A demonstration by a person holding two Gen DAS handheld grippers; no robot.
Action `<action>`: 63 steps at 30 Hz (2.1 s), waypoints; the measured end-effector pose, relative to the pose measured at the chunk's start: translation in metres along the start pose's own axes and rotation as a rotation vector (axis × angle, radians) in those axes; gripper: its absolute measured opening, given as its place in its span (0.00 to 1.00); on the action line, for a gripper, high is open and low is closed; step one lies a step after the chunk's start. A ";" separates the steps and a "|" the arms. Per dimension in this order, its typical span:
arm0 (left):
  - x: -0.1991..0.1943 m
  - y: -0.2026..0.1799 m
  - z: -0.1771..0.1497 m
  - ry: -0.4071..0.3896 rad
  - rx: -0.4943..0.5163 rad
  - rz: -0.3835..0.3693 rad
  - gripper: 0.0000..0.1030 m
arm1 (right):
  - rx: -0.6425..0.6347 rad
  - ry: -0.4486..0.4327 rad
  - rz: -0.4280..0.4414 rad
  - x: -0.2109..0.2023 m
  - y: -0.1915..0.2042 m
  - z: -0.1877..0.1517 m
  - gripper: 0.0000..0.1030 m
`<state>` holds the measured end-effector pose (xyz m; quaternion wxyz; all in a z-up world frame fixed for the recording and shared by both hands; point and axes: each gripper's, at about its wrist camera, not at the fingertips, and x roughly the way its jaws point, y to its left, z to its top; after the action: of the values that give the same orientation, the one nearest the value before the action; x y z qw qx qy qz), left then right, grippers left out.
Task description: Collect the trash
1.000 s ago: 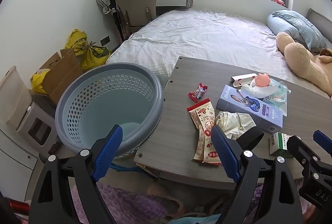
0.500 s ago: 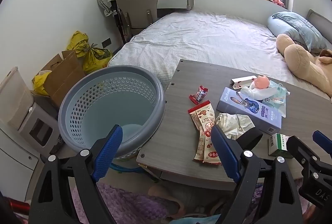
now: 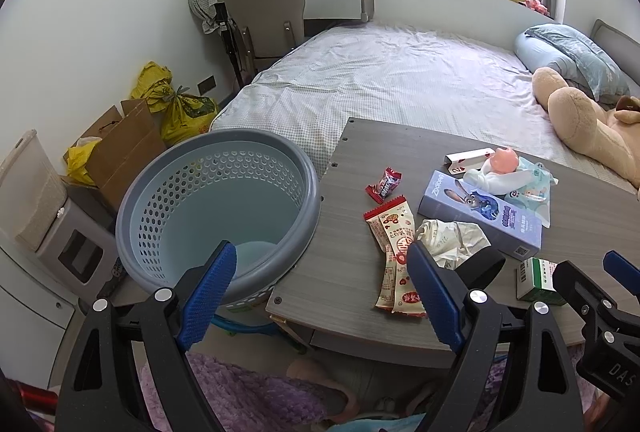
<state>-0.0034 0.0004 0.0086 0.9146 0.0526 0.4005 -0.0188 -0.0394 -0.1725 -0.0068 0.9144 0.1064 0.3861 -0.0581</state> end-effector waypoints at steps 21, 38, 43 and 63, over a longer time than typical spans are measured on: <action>0.000 0.003 0.000 -0.003 -0.008 0.002 0.81 | -0.007 -0.005 -0.012 -0.002 0.003 0.000 0.94; 0.001 0.005 -0.002 -0.004 -0.009 0.006 0.81 | -0.011 -0.008 -0.018 -0.002 0.003 -0.001 0.94; 0.001 0.005 -0.002 -0.005 -0.009 0.006 0.81 | -0.011 -0.009 -0.019 -0.002 0.003 -0.001 0.94; 0.001 0.004 -0.003 -0.002 -0.007 0.005 0.81 | -0.006 -0.007 -0.017 -0.003 0.001 -0.001 0.94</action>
<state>-0.0045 0.0045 0.0056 0.9151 0.0504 0.3997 -0.0149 -0.0416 -0.1709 -0.0051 0.9155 0.1005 0.3842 -0.0650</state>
